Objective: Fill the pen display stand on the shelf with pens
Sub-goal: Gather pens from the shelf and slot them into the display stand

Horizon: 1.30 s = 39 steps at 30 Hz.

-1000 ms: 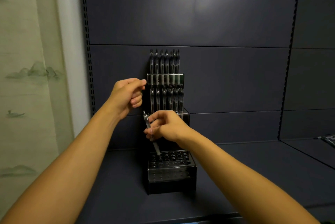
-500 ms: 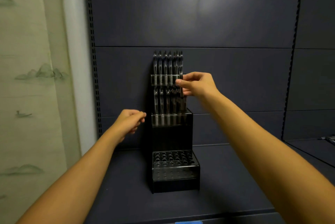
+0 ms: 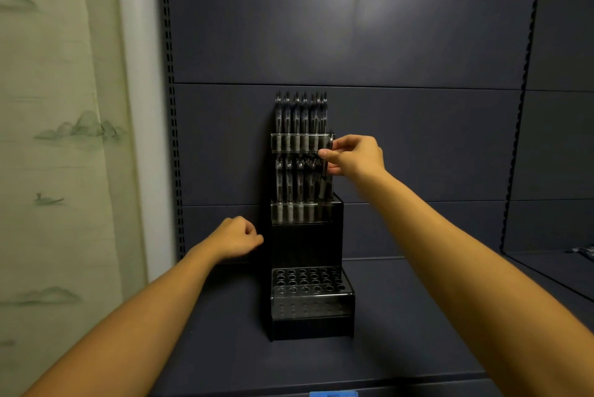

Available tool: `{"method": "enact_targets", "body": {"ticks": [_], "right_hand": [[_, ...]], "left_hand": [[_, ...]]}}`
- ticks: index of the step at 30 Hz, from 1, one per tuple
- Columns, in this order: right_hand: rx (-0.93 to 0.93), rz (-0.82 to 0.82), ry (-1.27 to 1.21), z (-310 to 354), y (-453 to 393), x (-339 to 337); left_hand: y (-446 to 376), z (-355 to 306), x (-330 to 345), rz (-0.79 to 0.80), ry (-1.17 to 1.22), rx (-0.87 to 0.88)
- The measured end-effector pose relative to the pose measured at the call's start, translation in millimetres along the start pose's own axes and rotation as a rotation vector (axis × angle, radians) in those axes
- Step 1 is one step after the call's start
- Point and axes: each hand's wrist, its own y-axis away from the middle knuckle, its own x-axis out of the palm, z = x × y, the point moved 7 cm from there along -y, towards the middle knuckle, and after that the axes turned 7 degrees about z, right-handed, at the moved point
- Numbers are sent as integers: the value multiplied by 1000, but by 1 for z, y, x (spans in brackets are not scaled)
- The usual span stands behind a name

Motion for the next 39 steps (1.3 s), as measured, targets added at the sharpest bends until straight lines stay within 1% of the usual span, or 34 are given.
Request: {"method": "enact_targets", "body": {"ticks": [3, 7, 12, 15, 19, 23, 25, 29, 32, 35, 39], "right_hand": [[-55, -26, 14, 6, -1, -4], [-116, 1, 120, 7, 0, 0], [-96, 65, 247, -1, -3, 8], [-47, 122, 295, -14, -5, 13], [-2, 168, 359, -29, -5, 16], [-4, 148, 405, -33, -1, 13], [-14, 145, 454, -33, 2, 13], [-43, 161, 637, -40, 18, 17], [-90, 174, 703, -44, 31, 15], [-147, 154, 777, -42, 50, 7], [-71, 153, 875, -50, 81, -6]], "left_hand": [[0, 1, 4, 47, -113, -20], [2, -6, 9, 105, -265, -24], [5, -20, 12, 123, -403, -38], [5, -25, 11, 132, -454, -45], [7, -25, 12, 126, -468, -75], [15, -23, 13, 128, -448, -103], [19, -22, 14, 130, -440, -104], [28, -22, 16, 121, -458, -104], [35, -23, 16, 93, -504, -108], [43, -26, 14, 64, -520, -101], [55, -34, 13, 38, -523, -53]]}}
